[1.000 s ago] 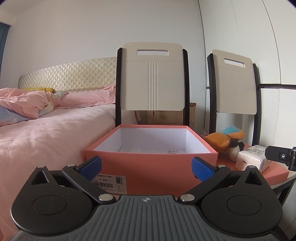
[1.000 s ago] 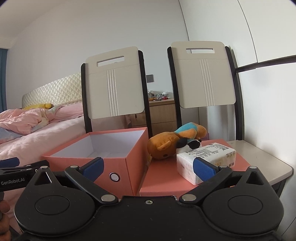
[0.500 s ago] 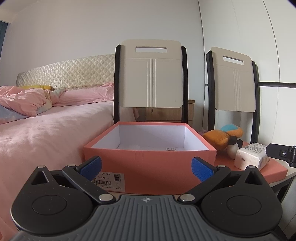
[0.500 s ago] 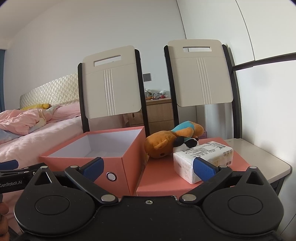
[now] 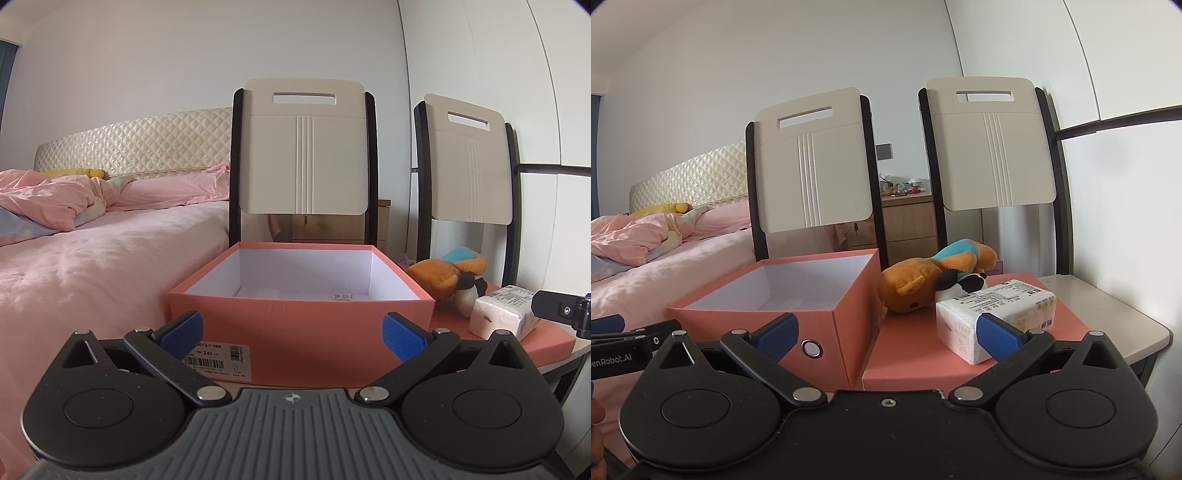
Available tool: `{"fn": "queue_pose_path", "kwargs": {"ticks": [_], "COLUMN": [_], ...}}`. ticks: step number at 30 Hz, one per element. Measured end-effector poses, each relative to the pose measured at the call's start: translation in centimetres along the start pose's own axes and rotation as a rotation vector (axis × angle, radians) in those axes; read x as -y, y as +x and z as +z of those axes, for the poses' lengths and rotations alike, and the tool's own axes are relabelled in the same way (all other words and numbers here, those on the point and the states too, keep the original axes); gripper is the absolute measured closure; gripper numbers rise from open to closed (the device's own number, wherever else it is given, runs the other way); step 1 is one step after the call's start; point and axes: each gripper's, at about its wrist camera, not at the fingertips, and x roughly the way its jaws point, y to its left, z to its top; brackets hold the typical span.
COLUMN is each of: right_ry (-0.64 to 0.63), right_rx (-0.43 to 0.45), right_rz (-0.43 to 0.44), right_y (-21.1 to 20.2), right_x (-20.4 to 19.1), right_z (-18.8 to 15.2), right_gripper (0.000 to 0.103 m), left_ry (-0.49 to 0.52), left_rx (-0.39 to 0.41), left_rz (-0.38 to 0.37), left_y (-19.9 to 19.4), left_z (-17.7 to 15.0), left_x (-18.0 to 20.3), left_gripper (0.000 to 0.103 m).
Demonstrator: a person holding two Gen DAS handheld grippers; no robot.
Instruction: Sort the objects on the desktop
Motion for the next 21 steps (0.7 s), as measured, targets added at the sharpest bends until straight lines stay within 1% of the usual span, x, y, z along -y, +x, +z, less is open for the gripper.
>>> {"fn": "queue_pose_path", "kwargs": {"ticks": [9,13,21], "right_ry": [0.005,-0.002,-0.005], "right_rx": [0.005,0.002,0.006], "right_rz": [0.006,0.011,0.014], "right_y": [-0.35,-0.47,-0.68], "right_x": [0.29,0.21,0.26], "right_z": [-0.09,-0.22,-0.28], "right_gripper": [0.001,0.001,0.001], "left_ry": [0.005,0.003,0.000], "left_rx": [0.019,0.043,0.036], "left_rz": [0.004,-0.010,-0.010], "left_y": [-0.28,-0.68,-0.35], "left_z": [-0.23,-0.19,-0.37], "left_x": [0.20,0.34,0.36], "left_gripper": [0.000,0.000,0.000]}}
